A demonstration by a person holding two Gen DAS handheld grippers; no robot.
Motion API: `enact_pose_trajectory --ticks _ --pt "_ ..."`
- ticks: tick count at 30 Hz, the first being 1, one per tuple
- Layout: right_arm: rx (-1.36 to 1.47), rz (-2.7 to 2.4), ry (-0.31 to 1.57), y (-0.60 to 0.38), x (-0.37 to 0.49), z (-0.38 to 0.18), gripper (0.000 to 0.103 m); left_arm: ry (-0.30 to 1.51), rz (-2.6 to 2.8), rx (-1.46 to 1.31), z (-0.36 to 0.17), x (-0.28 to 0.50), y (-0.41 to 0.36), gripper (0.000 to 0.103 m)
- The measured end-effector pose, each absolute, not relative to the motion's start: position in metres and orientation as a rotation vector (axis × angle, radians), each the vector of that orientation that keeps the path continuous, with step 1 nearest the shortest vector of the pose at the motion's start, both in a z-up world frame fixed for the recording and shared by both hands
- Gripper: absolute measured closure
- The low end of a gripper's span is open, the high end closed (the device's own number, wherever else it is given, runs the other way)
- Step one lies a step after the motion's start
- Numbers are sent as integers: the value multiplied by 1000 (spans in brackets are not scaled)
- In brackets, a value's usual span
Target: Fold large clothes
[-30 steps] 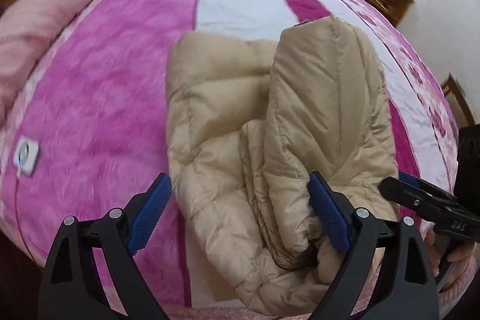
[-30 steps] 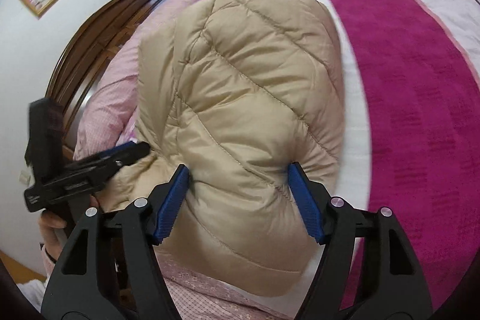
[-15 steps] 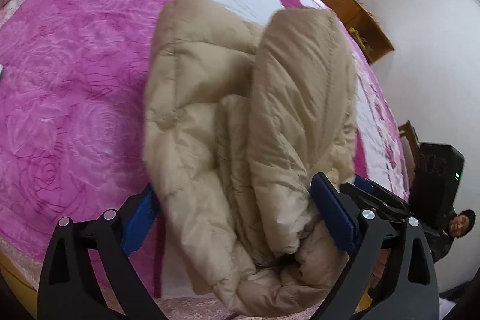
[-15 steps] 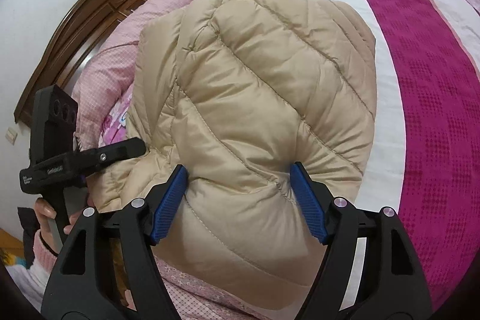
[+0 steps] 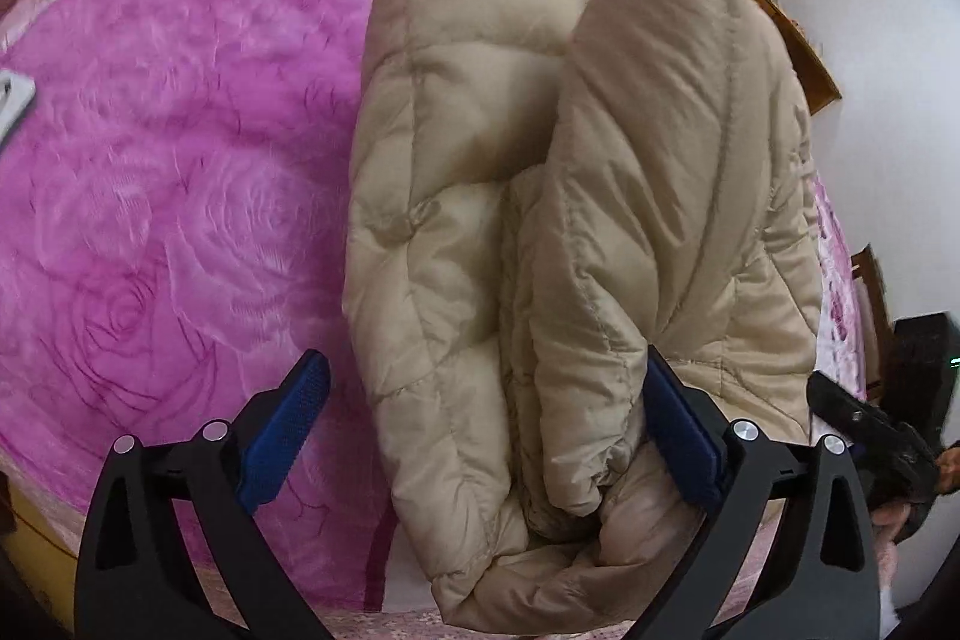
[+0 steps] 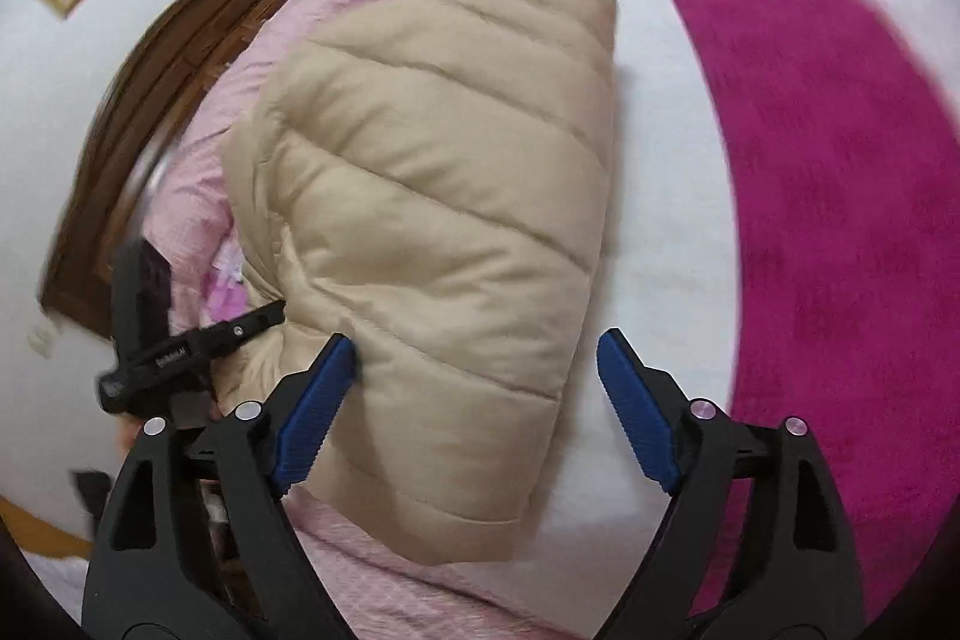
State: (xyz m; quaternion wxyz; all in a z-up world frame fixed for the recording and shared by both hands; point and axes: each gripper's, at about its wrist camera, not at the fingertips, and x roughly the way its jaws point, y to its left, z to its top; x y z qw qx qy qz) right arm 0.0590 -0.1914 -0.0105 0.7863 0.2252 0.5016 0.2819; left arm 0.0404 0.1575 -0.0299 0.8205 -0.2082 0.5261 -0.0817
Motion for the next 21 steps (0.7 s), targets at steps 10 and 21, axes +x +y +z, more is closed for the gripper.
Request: enact_pose_trajectory --ticks 10,21 --pt "679 730 1122 -179 84 -45 11 1143 -249 -529 -43 52 168 8" --pt "696 773 942 -206 74 -16 46 1013 -522 -690 -28 67 161 47"
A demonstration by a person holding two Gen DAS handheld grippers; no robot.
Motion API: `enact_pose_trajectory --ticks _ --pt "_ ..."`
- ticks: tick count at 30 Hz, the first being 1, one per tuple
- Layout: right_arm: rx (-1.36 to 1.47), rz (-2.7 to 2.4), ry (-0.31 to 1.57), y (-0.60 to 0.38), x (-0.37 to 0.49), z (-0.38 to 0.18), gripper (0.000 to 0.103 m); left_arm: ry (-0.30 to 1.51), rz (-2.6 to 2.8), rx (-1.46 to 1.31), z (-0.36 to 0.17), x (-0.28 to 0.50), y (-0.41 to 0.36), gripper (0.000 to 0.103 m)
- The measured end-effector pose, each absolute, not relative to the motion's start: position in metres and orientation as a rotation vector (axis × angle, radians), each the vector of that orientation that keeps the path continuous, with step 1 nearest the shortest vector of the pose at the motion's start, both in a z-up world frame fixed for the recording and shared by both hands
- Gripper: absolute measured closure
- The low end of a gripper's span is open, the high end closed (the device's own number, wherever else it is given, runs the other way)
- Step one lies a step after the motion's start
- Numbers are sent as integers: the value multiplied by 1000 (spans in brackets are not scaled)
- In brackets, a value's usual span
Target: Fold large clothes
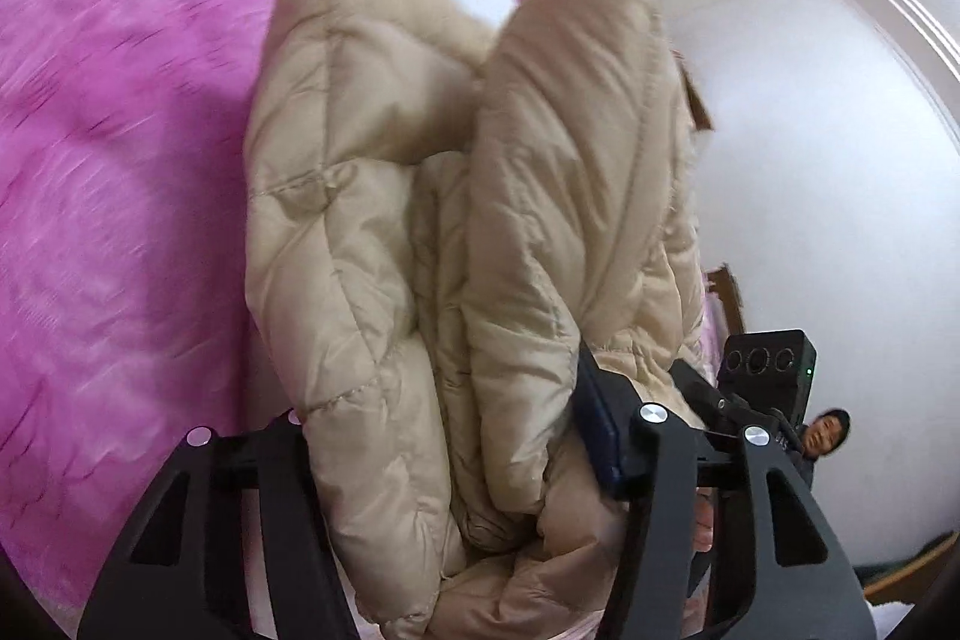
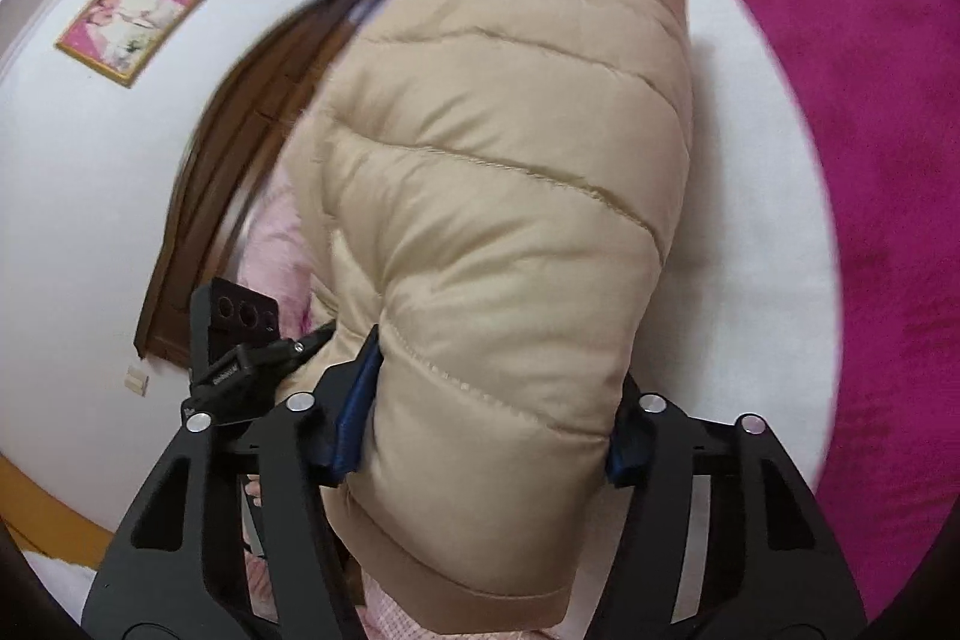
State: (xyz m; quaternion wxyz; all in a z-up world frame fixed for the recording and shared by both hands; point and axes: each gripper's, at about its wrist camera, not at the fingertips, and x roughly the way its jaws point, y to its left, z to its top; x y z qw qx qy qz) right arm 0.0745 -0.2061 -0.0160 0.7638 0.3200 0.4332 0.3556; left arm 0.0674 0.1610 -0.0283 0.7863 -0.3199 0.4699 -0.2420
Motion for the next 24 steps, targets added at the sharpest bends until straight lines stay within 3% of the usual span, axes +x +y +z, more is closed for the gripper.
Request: enact_pose_trajectory --ticks 7,13,16,18,24 --pt "641 658 781 -276 71 35 46 959 -680 -602 8 111 91 47" --pt "505 510 863 -307 75 18 43 1038 -588 -308 -8 125 23 47" --pt "551 469 923 -308 71 -10 36 1048 -531 -234 -14 118 18 41" --pt "561 461 922 -307 66 -18 33 1040 -454 -159 -10 114 22 30" --pt "456 461 935 -286 68 -18 23 1058 -315 -74 -15 110 48 27"
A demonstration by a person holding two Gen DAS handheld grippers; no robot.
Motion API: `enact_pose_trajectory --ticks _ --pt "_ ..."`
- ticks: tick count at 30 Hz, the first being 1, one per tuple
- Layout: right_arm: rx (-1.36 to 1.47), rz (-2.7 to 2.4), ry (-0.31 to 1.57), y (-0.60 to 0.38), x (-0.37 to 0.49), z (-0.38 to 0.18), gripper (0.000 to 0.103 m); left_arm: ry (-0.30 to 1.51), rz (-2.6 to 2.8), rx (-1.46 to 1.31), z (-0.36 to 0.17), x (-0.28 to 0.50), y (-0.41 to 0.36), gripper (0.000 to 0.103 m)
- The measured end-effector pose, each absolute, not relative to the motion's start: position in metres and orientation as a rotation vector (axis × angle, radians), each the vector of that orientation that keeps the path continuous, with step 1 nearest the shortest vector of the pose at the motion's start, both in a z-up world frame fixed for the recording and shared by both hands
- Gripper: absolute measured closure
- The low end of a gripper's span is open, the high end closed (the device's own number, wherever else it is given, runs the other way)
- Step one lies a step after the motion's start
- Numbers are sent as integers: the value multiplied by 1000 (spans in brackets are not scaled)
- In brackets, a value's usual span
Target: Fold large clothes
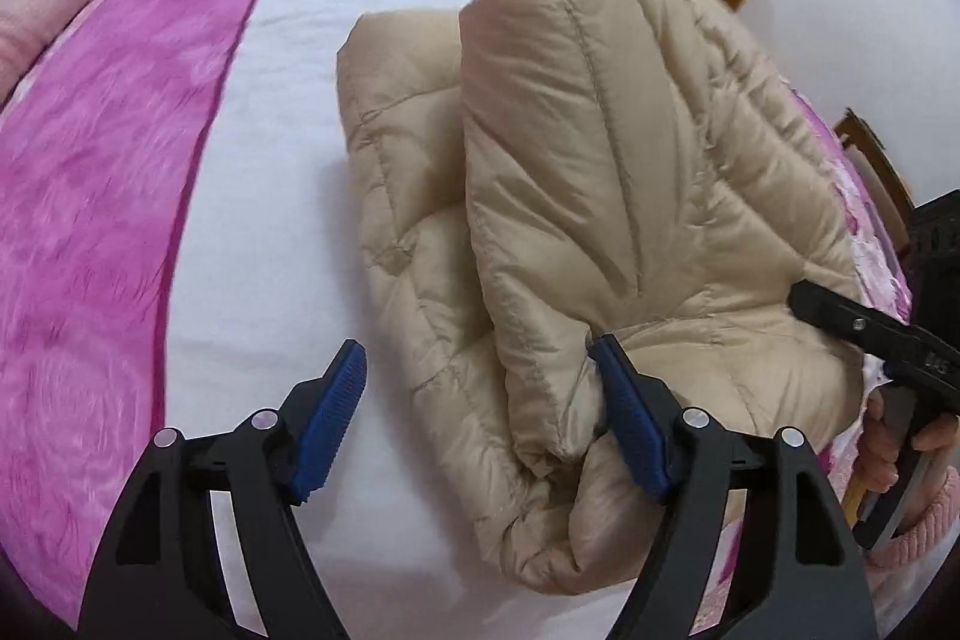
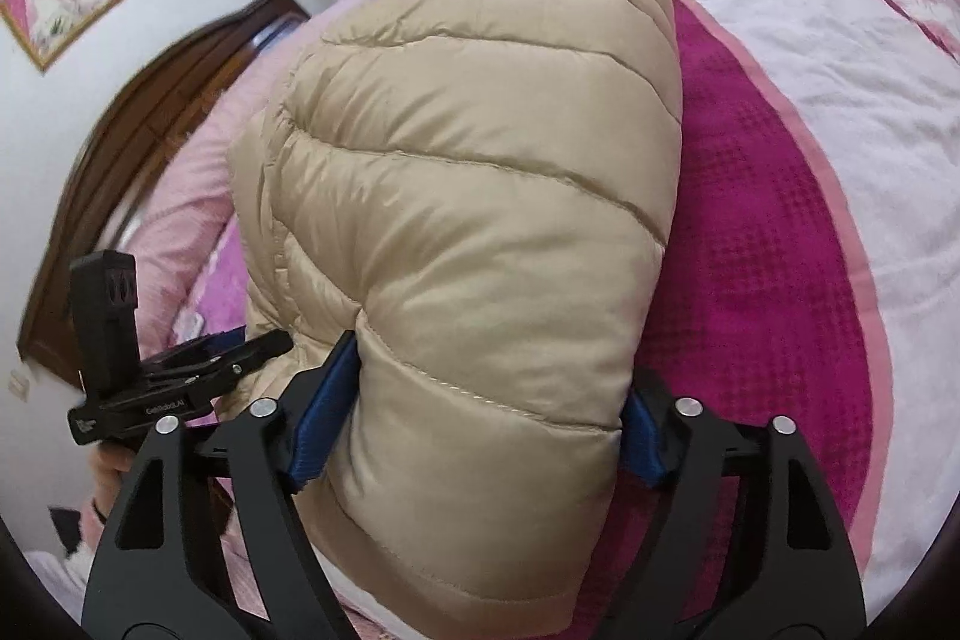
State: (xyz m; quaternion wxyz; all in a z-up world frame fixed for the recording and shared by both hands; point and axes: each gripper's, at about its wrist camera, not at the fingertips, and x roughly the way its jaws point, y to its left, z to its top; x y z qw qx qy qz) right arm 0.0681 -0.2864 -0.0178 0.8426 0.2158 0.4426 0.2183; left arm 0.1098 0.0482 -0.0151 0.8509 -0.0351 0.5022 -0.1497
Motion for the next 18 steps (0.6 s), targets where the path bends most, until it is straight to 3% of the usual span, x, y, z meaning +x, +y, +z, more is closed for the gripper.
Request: enact_pose_trajectory --ticks 7,13,18 --pt "386 428 956 -265 79 -22 16 1088 -249 -107 -34 104 40 23" --pt "380 361 911 -268 65 -1 15 992 -239 -101 1 71 37 22" --pt "347 315 855 -284 32 21 7 935 -233 -120 27 43 40 7"
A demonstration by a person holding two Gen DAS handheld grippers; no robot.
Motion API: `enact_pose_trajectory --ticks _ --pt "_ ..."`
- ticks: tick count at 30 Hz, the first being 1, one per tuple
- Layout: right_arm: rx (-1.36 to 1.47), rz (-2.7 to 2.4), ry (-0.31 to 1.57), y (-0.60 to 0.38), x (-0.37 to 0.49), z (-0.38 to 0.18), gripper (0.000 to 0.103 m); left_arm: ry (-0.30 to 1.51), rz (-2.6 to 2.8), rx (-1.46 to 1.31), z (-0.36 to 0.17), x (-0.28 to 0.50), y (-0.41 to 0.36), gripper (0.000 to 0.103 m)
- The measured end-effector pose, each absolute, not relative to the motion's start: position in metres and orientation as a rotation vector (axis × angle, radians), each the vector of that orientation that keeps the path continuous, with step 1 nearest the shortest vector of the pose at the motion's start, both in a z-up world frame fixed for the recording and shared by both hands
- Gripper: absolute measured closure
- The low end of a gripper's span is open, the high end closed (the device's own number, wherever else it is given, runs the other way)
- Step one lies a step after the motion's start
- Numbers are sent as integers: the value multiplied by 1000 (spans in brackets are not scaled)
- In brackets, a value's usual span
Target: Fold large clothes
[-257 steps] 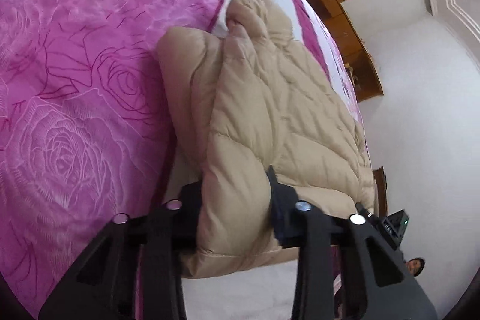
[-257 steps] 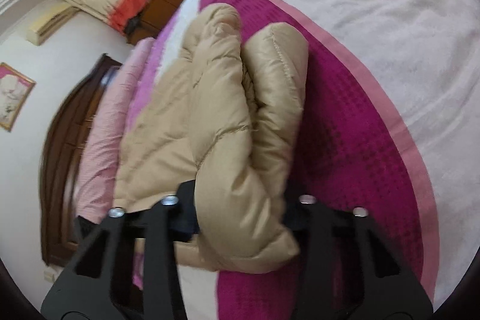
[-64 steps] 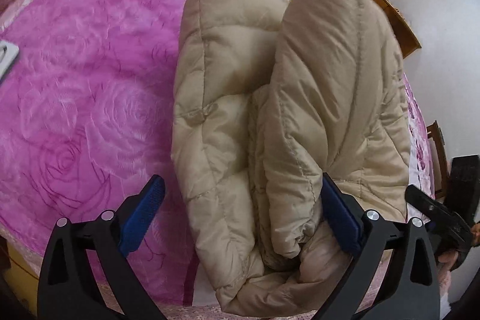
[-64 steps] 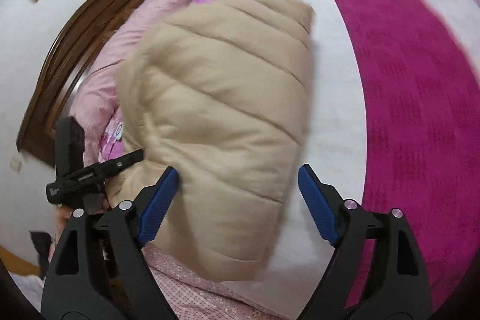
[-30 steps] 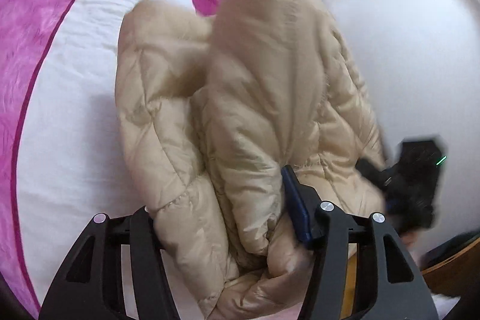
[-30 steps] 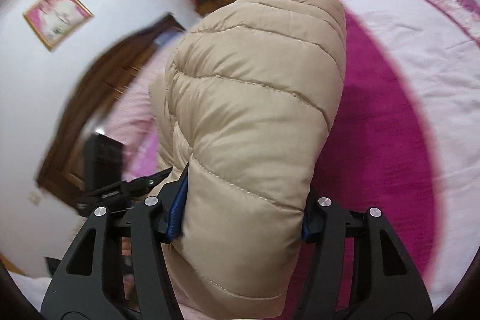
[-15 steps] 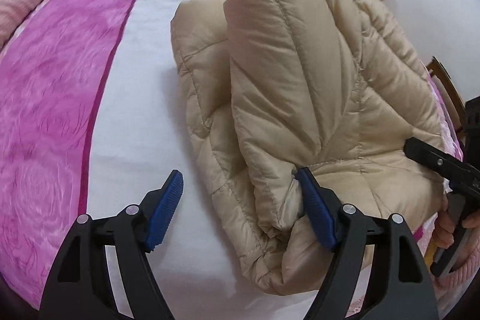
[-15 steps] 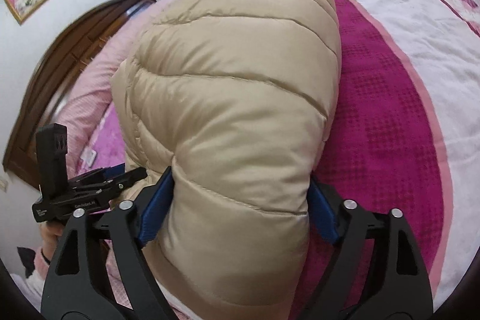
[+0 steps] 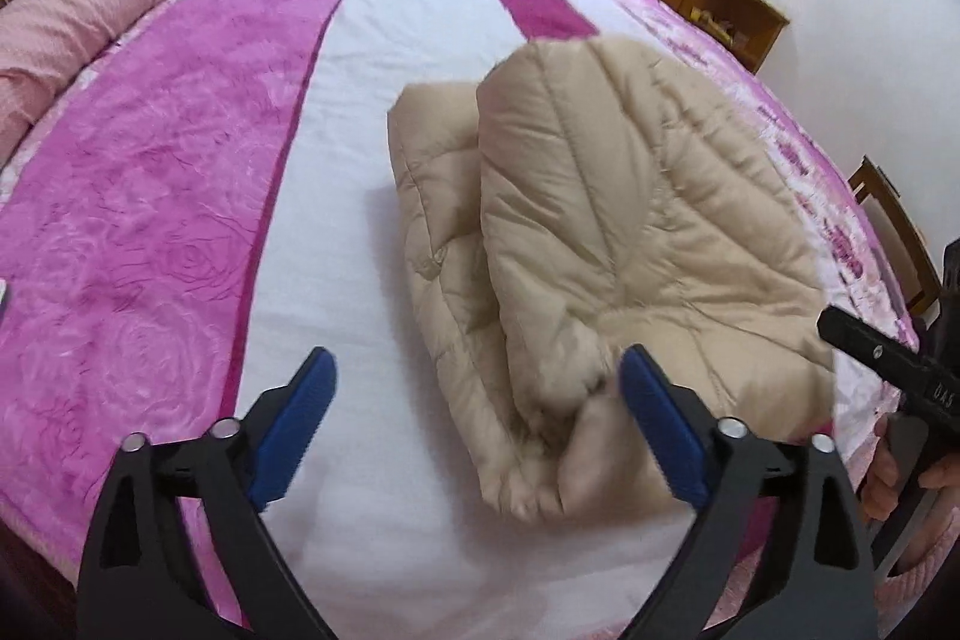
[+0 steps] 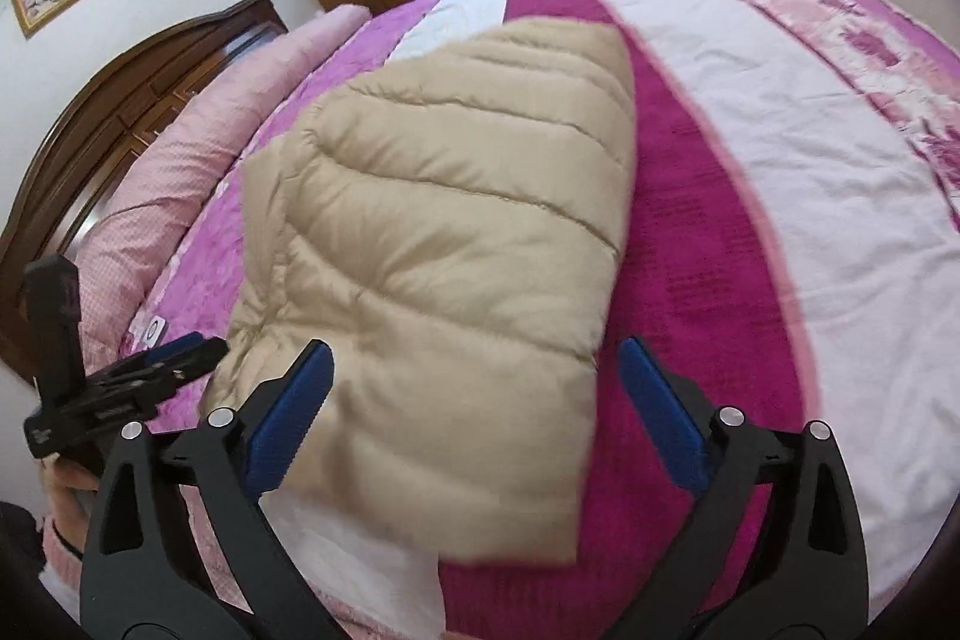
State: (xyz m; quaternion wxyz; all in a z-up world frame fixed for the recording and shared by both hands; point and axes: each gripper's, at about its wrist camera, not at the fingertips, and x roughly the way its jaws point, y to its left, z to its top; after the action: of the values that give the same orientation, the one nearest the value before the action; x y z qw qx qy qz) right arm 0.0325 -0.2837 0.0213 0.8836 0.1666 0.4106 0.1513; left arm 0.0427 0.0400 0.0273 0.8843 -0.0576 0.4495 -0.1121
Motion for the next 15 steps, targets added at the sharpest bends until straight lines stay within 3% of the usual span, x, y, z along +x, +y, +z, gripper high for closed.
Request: enact_pose_trajectory --ticks 15 --pt "260 203 901 -280 -45 5 4 977 -202 -41 13 -15 7 6"
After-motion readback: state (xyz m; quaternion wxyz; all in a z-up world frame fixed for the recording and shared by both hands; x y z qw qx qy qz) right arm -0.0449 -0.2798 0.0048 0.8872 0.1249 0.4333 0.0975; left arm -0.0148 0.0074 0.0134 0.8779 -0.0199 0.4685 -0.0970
